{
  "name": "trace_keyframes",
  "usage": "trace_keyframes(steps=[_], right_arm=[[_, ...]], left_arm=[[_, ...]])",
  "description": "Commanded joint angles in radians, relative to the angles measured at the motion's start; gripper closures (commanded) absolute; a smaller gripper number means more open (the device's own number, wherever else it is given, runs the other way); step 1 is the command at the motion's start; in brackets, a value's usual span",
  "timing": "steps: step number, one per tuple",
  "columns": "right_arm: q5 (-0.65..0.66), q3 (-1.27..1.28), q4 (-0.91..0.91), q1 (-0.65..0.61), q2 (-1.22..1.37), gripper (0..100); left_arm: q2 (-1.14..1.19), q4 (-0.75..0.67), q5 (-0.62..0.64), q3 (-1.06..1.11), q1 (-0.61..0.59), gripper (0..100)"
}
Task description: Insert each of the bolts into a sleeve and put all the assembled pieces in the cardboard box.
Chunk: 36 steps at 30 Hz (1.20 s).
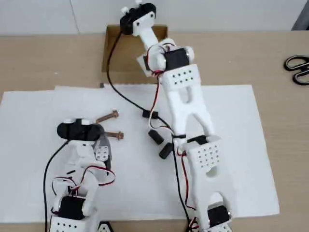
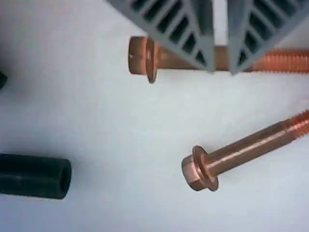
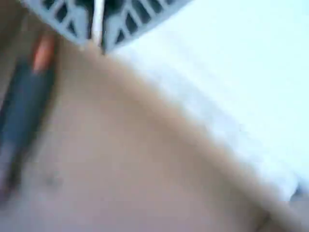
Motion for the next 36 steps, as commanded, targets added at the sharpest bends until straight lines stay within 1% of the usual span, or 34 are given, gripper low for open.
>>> trace_keyframes(steps=[1, 3, 6, 8, 10, 12, 13, 15, 20, 22, 30, 36], right_arm=[[0.008, -0.104, 0.163, -0.008, -0.058, 99.5], [0.008, -0.104, 0.213, -0.008, -0.064, 99.5], [0.008, -0.104, 0.228, -0.002, -0.065, 99.5], [0.012, -0.103, 0.234, -0.005, -0.067, 99.5], [0.078, -0.077, 0.237, -0.013, -0.067, 99.5], [0.163, -0.025, 0.237, -0.030, -0.077, 99.5], [0.184, 0.009, 0.237, -0.035, -0.093, 99.4], [0.215, 0.083, 0.237, -0.048, -0.139, 99.1], [0.282, 0.311, 0.234, -0.053, -0.232, 89.7], [0.319, 0.376, 0.234, -0.050, -0.255, 87.6], [0.430, 0.479, 0.226, -0.053, -0.263, 86.9], [0.482, 0.529, 0.225, -0.064, -0.249, 86.9]], left_arm=[[-0.008, 0.005, 0.000, -0.002, -0.011, 99], [-0.008, 0.005, 0.000, -0.002, -0.011, 99], [-0.008, 0.005, -0.005, -0.002, -0.017, 99], [-0.008, 0.005, -0.008, -0.002, -0.063, 99], [-0.008, 0.002, -0.032, -0.002, -0.101, 99], [-0.008, 0.005, -0.112, -0.002, -0.120, 99], [-0.008, 0.005, -0.144, -0.002, -0.123, 99], [-0.008, 0.005, -0.169, -0.002, -0.123, 99], [-0.008, 0.005, -0.172, -0.002, -0.124, 99], [-0.008, 0.005, -0.172, -0.002, -0.124, 99], [-0.008, 0.005, -0.175, -0.002, -0.126, 99], [-0.008, 0.005, -0.175, -0.002, -0.127, 99]])
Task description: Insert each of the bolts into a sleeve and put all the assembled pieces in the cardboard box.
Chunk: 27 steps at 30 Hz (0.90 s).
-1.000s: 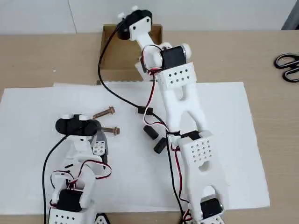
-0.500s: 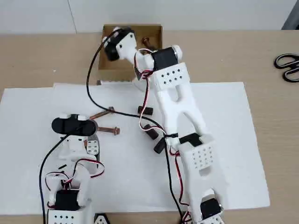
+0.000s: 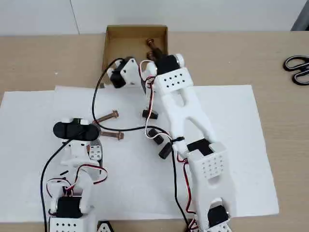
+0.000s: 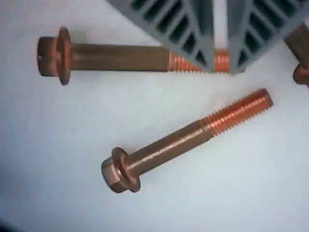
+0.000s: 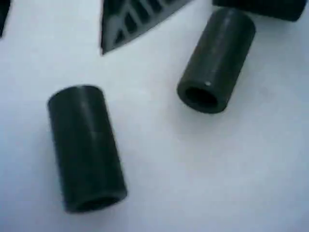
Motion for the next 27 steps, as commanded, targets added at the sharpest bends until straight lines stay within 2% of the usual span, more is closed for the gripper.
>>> trace_keyframes(steps=[1, 18, 27], right_arm=[[0.031, 0.000, 0.002, -0.008, -0.042, 86.9], [0.069, 0.000, -0.030, -0.067, 0.088, 86.9], [0.078, -0.002, -0.130, -0.044, 0.179, 86.9]], left_arm=[[-0.008, 0.005, -0.006, -0.002, -0.005, 99], [-0.008, 0.005, -0.006, -0.002, -0.005, 99], [-0.008, 0.005, -0.006, -0.002, -0.005, 99]])
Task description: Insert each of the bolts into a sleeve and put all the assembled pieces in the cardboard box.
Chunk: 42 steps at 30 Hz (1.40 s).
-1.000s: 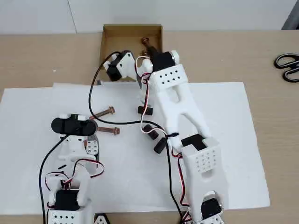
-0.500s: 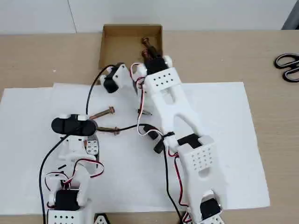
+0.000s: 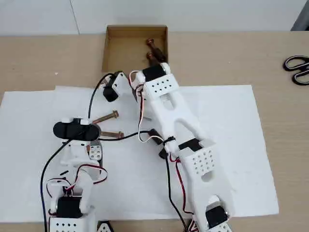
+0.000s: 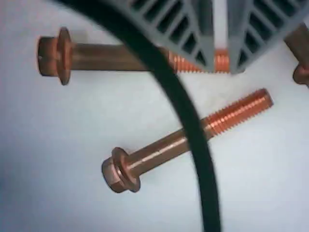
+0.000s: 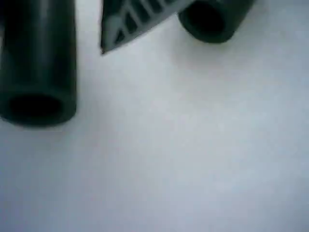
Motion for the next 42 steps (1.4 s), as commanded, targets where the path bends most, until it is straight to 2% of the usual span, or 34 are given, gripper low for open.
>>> trace_keyframes(steps=[1, 7, 11, 13, 23, 33, 36, 42], right_arm=[[0.012, -0.002, -0.036, 0.013, 0.025, 87.0], [0.031, -0.003, -0.050, 0.022, 0.096, 88.4], [0.021, -0.005, -0.050, 0.022, 0.099, 98.3], [0.020, -0.005, -0.048, 0.022, 0.082, 99.0], [-0.199, -0.109, 0.030, 0.042, -0.145, 99.5], [-0.436, -0.117, 0.122, 0.249, -0.381, 99.5], [-0.460, -0.021, 0.120, 0.291, -0.449, 99.5], [-0.519, 0.236, 0.120, 0.375, -0.656, 99.5]], left_arm=[[-0.008, 0.005, -0.006, -0.002, -0.005, 99], [-0.008, 0.005, -0.006, -0.002, -0.005, 99], [-0.008, 0.005, -0.006, -0.002, -0.005, 99], [-0.008, 0.005, -0.006, -0.002, -0.005, 99], [-0.008, 0.005, -0.006, -0.002, -0.005, 99], [-0.008, 0.006, -0.008, -0.002, -0.005, 99], [-0.009, 0.000, -0.008, -0.010, -0.005, 99], [-0.006, 0.008, 0.000, -0.191, -0.005, 99]])
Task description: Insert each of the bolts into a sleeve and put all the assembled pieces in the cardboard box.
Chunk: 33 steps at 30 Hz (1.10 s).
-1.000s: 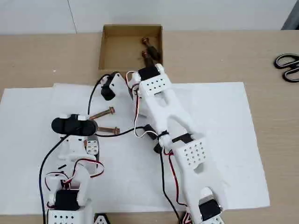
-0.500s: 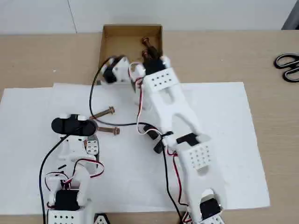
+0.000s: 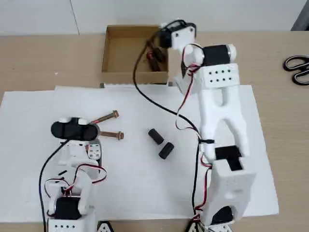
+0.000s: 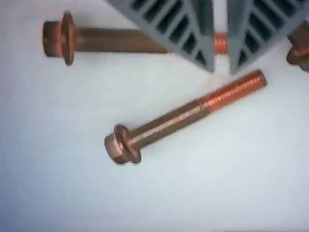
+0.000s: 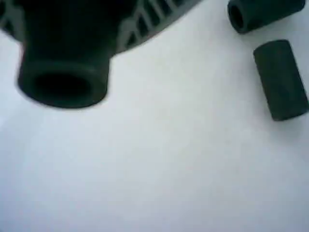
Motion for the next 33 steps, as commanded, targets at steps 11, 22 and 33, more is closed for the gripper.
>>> trace_keyframes(steps=[11, 22, 33], right_arm=[[-0.025, 0.623, -0.018, 0.242, -0.687, 99.5], [-0.025, 0.962, -0.084, 0.389, -0.881, 99.5], [-0.026, 1.039, -0.087, 0.409, -0.938, 99.5]], left_arm=[[-0.006, 0.330, 0.002, -0.390, -0.005, 99], [0.281, 0.486, 0.120, -0.754, -0.005, 99], [0.953, 0.486, 0.321, -1.020, -0.006, 99]])
